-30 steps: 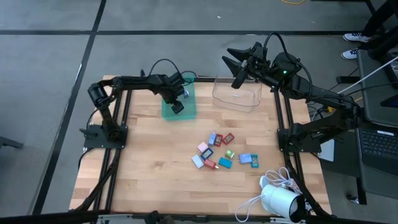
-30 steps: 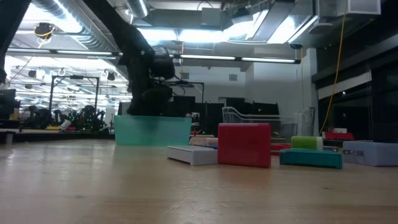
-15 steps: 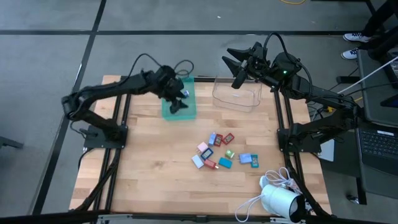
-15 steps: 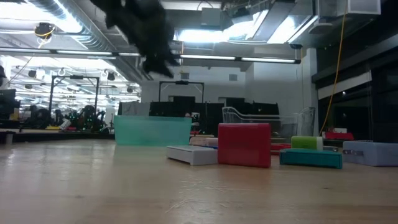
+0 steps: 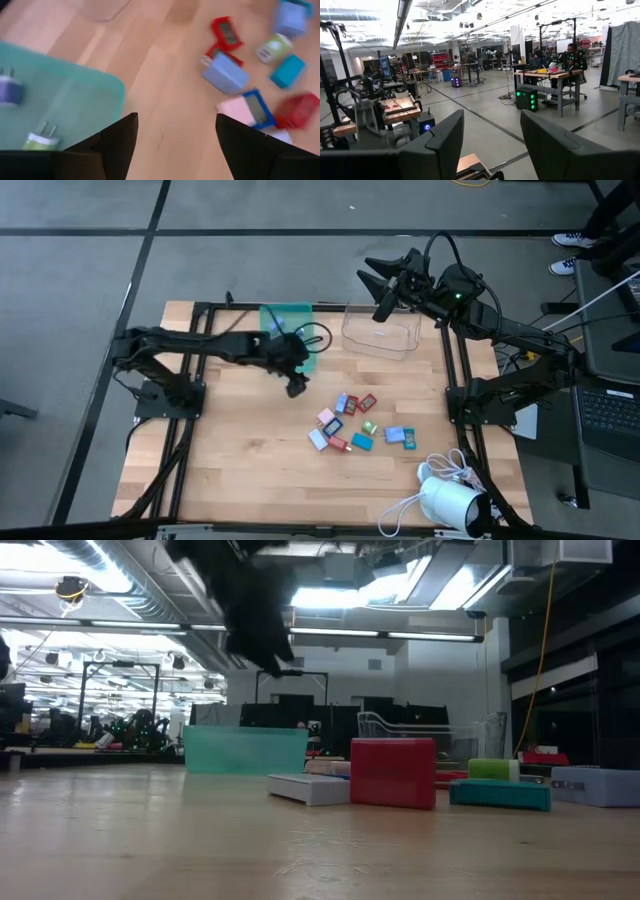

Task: Pick & Place Office items
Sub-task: Put the left light blue charger adapter into the green bin

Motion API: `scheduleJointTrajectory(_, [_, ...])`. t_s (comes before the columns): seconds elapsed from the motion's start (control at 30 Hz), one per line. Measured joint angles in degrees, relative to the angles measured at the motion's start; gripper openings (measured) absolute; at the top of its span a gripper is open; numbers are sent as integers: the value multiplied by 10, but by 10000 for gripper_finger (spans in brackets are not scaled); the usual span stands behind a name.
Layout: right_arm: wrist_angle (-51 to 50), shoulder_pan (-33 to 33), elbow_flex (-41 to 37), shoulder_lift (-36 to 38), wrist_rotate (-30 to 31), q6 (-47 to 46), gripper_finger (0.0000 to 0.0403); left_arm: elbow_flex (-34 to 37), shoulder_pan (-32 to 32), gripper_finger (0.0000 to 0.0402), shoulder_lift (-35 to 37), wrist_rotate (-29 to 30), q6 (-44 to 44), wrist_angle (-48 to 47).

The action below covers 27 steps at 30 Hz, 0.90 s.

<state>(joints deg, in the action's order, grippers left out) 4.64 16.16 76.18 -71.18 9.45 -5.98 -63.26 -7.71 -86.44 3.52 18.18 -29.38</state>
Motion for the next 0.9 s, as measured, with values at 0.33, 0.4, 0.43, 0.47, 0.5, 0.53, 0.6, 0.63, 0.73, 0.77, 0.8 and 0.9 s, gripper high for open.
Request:
scheduleJointTrajectory(0.33, [-9,0,0,0,0,-40,201,0,43,256,-85,30,163,111])
scheduleJointTrajectory(0.4, [-11,-1,0,0,0,-41,201,0,48,256,-88,32,185,106])
scheduleJointTrajectory(0.43, [-11,-1,0,0,1,-41,201,-1,50,256,-92,30,193,107])
scheduleJointTrajectory(0.47, [-12,-1,0,0,2,-41,201,-5,51,256,-95,27,204,100])
scheduleJointTrajectory(0.5, [-13,-1,0,0,2,-41,201,-9,52,256,-96,22,212,77])
scheduleJointTrajectory(0.53, [-14,-1,0,0,2,-41,201,-16,51,256,-100,20,216,55])
scheduleJointTrajectory(0.6, [-17,-1,0,0,2,-41,201,-38,52,256,-114,21,217,42])
scheduleJointTrajectory(0.63, [-18,-1,0,0,3,-41,201,-47,52,257,-117,20,214,33])
scheduleJointTrajectory(0.73, [-19,-1,0,0,5,-48,201,-91,52,264,-139,15,206,37])
scheduleJointTrajectory(0.77, [-20,-1,0,0,6,-48,201,-107,52,266,-147,17,202,24])
scheduleJointTrajectory(0.8, [-22,-1,0,0,6,-50,201,-125,52,269,-158,21,202,7])
scheduleJointTrajectory(0.9, [-28,-1,0,0,6,-42,201,-183,51,276,-201,19,211,-41])
